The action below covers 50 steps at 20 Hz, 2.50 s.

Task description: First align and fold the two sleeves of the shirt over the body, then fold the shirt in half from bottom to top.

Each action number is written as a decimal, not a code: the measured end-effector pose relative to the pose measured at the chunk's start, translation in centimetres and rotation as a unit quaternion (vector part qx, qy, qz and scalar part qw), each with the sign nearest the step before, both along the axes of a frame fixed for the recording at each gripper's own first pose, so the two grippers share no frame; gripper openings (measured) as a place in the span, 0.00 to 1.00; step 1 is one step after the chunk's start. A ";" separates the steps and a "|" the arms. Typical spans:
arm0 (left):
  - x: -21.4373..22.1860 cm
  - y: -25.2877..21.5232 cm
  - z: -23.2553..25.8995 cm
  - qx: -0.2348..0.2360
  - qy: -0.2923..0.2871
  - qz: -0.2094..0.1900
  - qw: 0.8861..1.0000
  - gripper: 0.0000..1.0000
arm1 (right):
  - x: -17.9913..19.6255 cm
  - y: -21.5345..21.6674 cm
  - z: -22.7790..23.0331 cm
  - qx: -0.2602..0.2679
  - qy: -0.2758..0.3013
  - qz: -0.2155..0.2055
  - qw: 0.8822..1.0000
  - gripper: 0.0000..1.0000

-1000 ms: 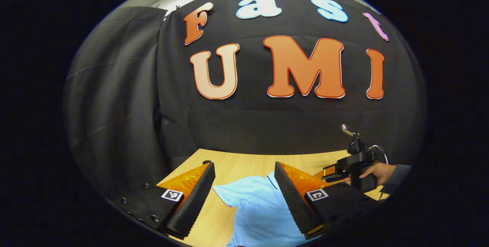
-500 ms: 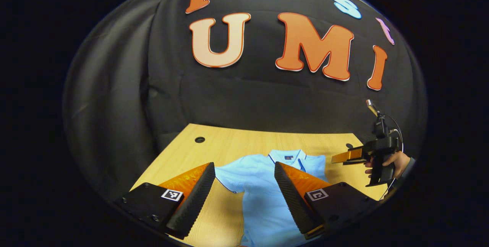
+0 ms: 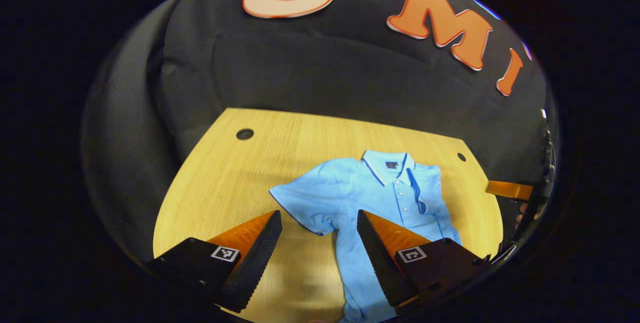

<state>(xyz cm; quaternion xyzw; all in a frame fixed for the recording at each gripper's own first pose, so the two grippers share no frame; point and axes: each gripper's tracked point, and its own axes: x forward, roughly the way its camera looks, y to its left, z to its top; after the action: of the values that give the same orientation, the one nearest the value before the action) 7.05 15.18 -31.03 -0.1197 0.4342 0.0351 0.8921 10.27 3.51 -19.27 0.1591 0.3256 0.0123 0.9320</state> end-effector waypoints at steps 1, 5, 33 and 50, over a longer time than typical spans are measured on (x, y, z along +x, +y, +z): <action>0.3 0.5 -1.5 -0.009 0.022 0.003 1.000 0.99 | -0.6 -0.3 0.5 0.001 -0.008 -0.010 1.000 0.97; 1.0 1.4 -6.5 -0.033 0.103 0.009 0.994 1.00 | -4.0 -2.1 1.2 0.009 -0.031 -0.050 0.998 0.98; 7.8 -1.8 -14.0 -0.018 0.181 -0.001 0.983 0.07 | -16.3 -6.6 -2.4 0.001 -0.005 -0.107 0.994 0.99; 13.7 -16.1 -7.8 -0.041 0.064 -0.179 0.981 0.07 | -21.5 -3.0 -4.7 0.001 0.048 -0.117 0.992 0.99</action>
<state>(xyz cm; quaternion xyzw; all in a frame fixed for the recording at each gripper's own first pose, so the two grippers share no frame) 20.79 -0.97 -38.87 -0.0736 0.5061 -0.1351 0.8487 -11.19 0.51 -24.01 0.1972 0.3495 -0.1039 0.9100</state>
